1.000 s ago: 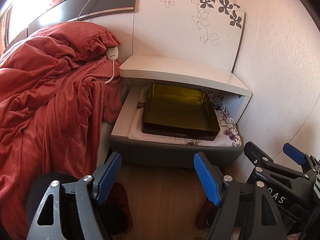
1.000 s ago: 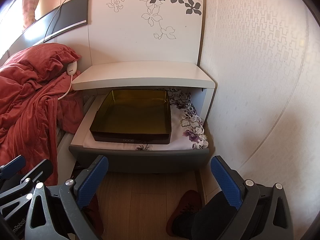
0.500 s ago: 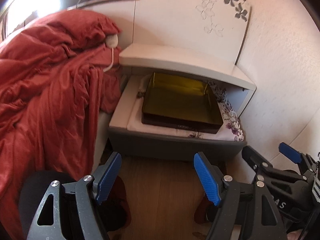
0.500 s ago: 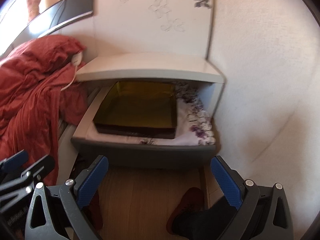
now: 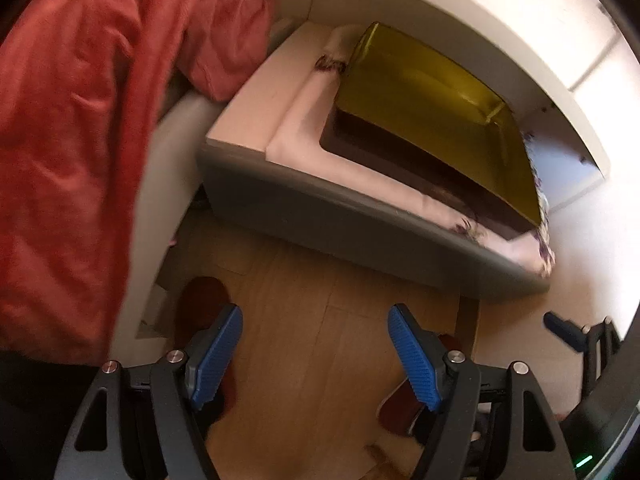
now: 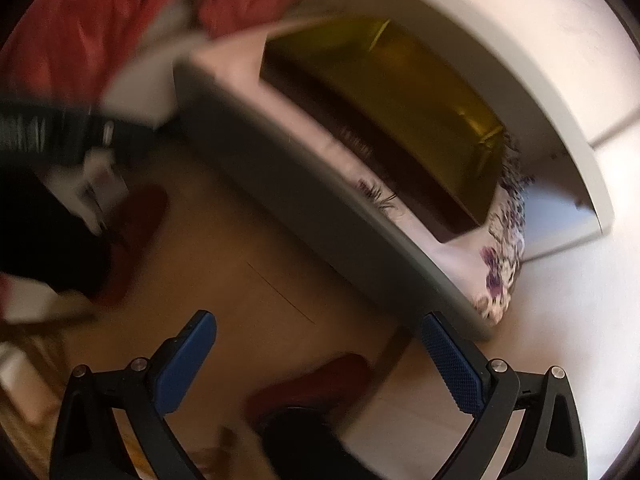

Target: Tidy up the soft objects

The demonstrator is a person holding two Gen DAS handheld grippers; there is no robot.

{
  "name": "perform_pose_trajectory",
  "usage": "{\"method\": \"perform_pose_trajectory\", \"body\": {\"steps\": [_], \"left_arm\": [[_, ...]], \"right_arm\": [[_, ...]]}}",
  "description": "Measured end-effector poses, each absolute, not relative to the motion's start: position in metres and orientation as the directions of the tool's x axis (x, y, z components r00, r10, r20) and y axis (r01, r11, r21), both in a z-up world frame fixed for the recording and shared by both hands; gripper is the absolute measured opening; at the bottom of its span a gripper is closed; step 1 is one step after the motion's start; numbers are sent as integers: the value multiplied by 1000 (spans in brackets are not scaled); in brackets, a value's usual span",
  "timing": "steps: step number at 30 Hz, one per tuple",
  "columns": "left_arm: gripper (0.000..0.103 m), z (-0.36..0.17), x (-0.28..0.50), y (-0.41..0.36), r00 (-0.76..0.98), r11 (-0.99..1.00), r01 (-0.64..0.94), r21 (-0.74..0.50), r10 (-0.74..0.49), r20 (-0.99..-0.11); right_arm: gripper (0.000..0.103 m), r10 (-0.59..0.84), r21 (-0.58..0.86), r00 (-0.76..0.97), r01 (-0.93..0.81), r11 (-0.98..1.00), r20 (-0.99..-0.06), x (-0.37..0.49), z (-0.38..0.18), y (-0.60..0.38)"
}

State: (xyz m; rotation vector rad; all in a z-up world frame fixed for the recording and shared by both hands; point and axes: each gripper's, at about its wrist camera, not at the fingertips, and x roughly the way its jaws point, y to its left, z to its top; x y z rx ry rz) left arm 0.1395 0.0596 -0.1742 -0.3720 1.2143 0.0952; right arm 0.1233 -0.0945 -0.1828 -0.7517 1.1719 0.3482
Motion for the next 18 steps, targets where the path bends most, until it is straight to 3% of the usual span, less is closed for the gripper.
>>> {"method": "perform_pose_trajectory", "body": {"steps": [5,12,17,18], "left_arm": [[76,-205,176,64,318,899,-346,-268,-156,-935],[76,-229,201,73,339,843,-426,-328,-188,-922],[76,-241,210,73,322,835,-453,-311,-172,-931],[82,-242,212,74,320,832,-461,-310,-169,-932]], "right_arm": [[103,-267,-517,448,-657,549,-853,146,-226,-88],[103,-328,-584,483,-674,452,-812,175,-263,-91],[103,-325,-553,447,-694,461,-833,184,-273,-91],[103,-326,-556,452,-696,454,-831,187,-273,-90]]}}
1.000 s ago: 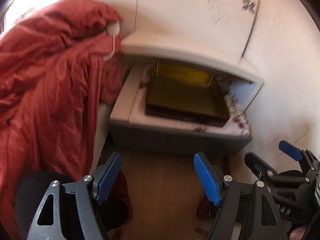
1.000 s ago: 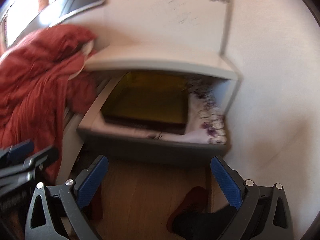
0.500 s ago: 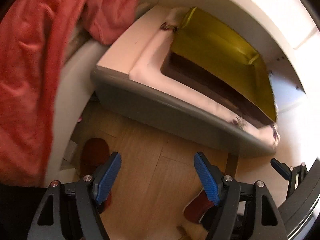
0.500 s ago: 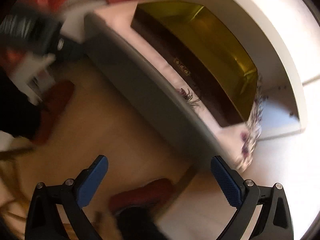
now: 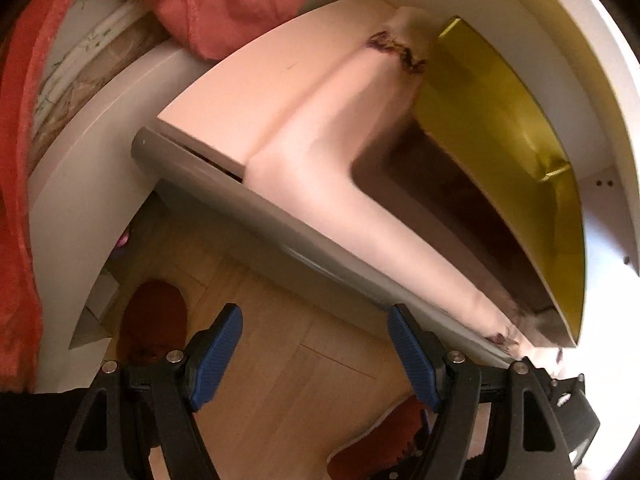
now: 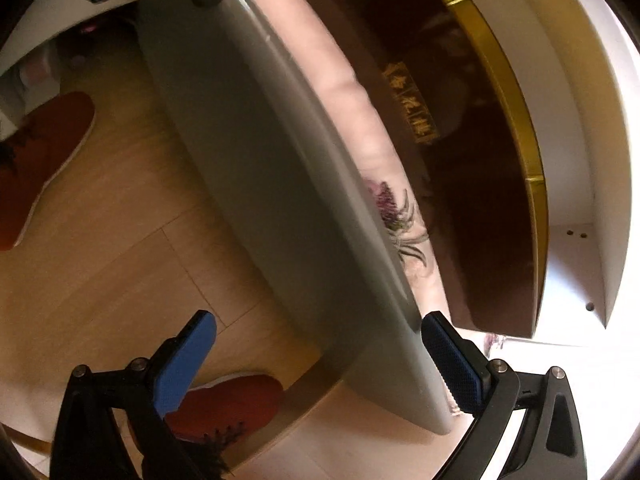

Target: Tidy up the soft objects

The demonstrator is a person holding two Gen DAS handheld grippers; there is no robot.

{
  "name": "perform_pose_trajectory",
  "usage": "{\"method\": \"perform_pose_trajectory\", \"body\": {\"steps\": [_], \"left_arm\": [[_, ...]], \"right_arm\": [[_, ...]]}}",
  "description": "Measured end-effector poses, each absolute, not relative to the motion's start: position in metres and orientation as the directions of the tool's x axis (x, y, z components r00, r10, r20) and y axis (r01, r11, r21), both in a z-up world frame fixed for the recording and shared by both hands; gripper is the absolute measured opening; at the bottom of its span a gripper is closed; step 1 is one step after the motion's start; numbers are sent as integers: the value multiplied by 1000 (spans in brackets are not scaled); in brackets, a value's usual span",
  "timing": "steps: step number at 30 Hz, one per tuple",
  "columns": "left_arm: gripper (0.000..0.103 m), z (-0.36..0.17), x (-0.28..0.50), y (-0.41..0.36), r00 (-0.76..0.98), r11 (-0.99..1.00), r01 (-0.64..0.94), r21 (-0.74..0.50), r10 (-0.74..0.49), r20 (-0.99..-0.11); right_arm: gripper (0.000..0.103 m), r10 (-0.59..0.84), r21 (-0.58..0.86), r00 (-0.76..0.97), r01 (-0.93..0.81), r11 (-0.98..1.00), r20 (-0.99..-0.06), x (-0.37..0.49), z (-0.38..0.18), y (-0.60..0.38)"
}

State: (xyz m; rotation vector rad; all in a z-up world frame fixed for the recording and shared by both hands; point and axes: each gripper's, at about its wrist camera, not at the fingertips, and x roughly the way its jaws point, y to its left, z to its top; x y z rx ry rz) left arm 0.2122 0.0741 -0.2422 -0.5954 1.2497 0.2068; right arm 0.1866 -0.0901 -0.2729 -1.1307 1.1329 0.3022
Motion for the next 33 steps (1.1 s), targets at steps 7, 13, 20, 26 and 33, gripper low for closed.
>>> {"method": "perform_pose_trajectory", "body": {"steps": [7,13,20,26,33], "left_arm": [[82,-238,222,77,353,812,-473,-342,-181,-918],[90,-235,233,76,337,808,-484,-337,-184,-924],[90,-241,236,70,302,827,-483,-288,-152,-941],[90,-236,220,67,269,826,-501,-258,-135,-954],[90,-231,186,65,158,843,-514,-155,-84,-984]], "right_arm": [[103,-327,-557,456,-732,392,-828,185,-275,-89],[103,-299,-523,433,-758,389,-850,185,-263,-89],[103,-269,-474,397,-801,364,-878,177,-245,-82],[103,-277,-429,345,-833,351,-897,179,-246,-78],[103,-304,-327,218,-867,376,-927,162,-230,-70]]}}
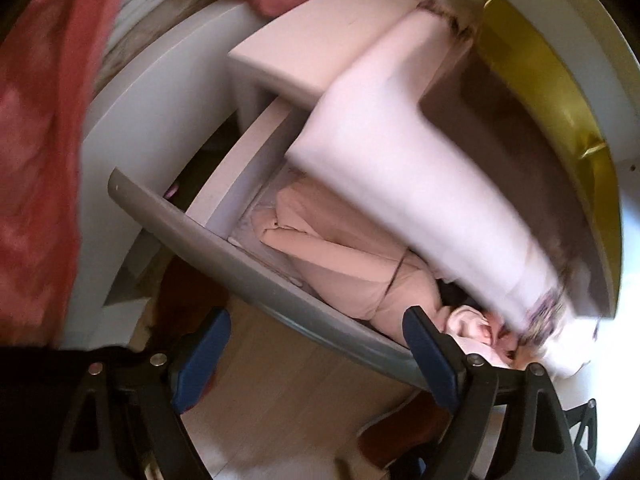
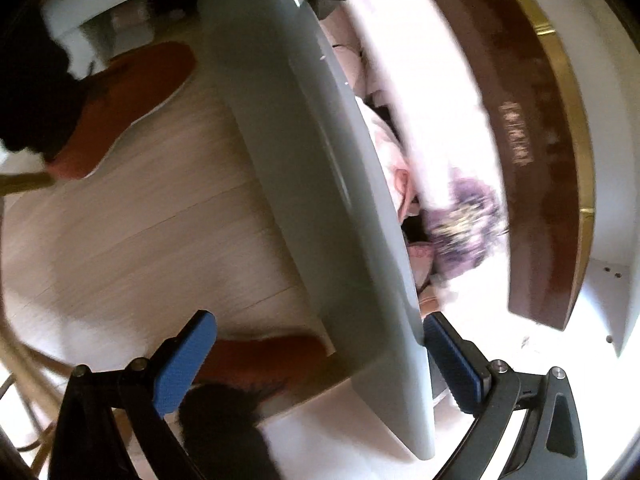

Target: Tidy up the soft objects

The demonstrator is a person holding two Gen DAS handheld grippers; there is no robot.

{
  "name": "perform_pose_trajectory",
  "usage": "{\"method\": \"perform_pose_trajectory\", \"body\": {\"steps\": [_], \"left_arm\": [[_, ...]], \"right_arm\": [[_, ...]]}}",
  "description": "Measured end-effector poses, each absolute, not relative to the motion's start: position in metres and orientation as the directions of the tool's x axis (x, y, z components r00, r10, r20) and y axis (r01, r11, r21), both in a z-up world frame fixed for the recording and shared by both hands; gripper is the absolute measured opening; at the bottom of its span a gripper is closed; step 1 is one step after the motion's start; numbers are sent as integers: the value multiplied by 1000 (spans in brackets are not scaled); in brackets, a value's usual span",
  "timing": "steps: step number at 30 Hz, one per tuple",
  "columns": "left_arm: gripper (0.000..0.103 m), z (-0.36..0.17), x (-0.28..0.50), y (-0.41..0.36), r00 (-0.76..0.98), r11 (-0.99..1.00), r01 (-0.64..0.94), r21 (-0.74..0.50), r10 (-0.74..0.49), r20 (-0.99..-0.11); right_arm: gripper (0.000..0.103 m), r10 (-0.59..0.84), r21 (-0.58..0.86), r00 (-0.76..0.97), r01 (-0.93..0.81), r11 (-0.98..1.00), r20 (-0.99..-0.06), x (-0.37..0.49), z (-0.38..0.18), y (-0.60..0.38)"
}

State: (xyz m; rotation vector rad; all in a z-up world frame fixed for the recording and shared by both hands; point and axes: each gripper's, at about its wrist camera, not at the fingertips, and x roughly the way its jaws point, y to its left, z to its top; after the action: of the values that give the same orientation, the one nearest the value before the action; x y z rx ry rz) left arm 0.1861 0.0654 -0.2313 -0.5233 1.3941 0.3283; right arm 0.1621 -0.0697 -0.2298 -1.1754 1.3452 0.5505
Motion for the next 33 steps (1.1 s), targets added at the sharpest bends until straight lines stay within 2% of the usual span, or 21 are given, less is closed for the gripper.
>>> {"method": "perform_pose_trajectory", "body": {"steps": [5,9,15,16,29,33], "left_arm": [[90,-237,168,60,96,854,-512,-90,-47,-994],[90,-243,158,48,61,876,-481,-21,9,-998],[90,-236,158,43,26,885,-465,27,44,-999],[90,-232,161,41,26,889,-457,35,53,-998],[89,-231,174,47,-4,898,-437,54,58,-998],[89,-217,179,48,17,899,-436,32,44,-999]], "right_arm": [[103,-316,-282,146,-849,447,-938,147,-213,-61],[103,-359,-298,140,-851,434,-923,133,-216,-52],[103,-348,-260,101,-855,449,-932,133,-195,-40],[103,-347,-257,97,-853,454,-933,133,-210,-34],[103,-329,-220,55,-845,487,-943,112,-186,-4],[103,-265,-164,1,-791,590,-964,122,-185,-9]]}}
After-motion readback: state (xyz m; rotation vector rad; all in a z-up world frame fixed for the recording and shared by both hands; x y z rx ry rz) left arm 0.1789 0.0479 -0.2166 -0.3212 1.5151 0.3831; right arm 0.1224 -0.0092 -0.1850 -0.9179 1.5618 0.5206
